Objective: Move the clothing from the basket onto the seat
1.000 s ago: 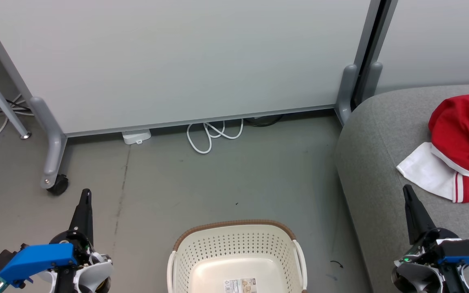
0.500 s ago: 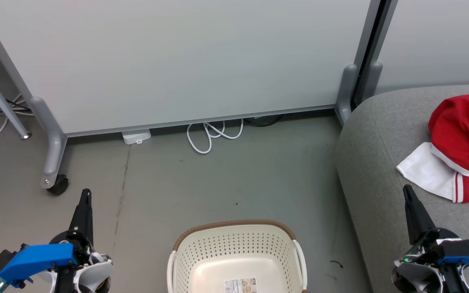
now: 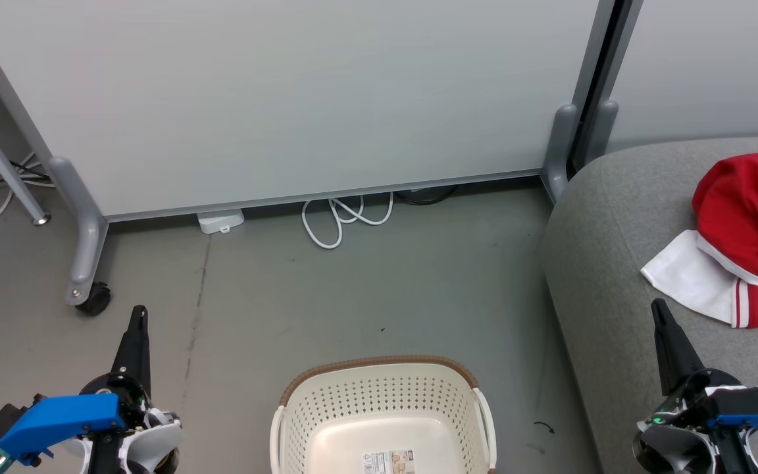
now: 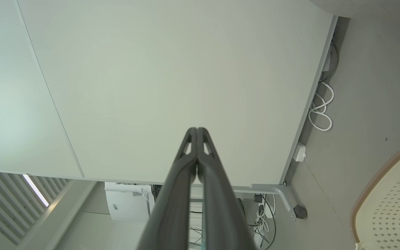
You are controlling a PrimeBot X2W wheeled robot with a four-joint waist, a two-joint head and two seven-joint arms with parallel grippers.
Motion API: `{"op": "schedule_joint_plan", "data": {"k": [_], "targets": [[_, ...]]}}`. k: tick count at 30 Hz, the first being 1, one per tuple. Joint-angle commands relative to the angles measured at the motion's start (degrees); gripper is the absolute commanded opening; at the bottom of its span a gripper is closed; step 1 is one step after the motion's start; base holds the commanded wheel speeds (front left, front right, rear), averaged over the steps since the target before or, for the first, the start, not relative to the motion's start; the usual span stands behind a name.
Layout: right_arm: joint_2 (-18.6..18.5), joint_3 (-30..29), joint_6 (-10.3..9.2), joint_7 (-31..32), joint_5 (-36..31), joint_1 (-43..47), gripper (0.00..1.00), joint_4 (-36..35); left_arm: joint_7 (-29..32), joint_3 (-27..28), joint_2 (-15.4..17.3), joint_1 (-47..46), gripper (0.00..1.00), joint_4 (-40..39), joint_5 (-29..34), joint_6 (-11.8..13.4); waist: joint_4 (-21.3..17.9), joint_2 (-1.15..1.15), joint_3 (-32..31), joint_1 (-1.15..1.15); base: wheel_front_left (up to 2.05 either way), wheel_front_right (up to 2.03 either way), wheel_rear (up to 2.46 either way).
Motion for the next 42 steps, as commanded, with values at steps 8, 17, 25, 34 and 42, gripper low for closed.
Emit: {"op": "schedule_joint_plan", "data": {"k": [8,17,25,34,42], "targets": [[-0.2,-0.1,0.04,0.1,0.2,-0.5,0.0,-0.2,0.2,0.1,-0.1,-0.6,0.0,-0.2,-0.2,-0.5,0.0,0.0,0.0,0.0,0.0,0.0,0.0],[-0.2,-0.1,0.04,0.1,0.2,-0.5,0.0,-0.2,0.2,0.1,-0.1,-0.6,0.0,-0.2,-0.2,-0.5,0.0,0.0,0.0,0.0,0.0,0.0,0.0],[-0.2,-0.1,0.04,0.1,0.2,-0.5,0.0,-0.2,0.2,0.1,-0.1,-0.6,0.0,-0.2,-0.2,-0.5,0.0,0.0,0.0,0.0,0.0,0.0,0.0],[-0.2,-0.1,0.04,0.1,0.2,-0.5,0.0,-0.2,0.2,0.1,-0.1,-0.6,0.0,-0.2,-0.2,-0.5,0.0,0.0,0.0,0.0,0.0,0.0,0.0],[-0.2,-0.1,0.04,0.1,0.2,-0.5,0.0,-0.2,0.2,0.1,-0.1,-0.6,0.0,-0.2,-0.2,-0.5,0.0,0.0,0.0,0.0,0.0,0.0,0.0]]}}
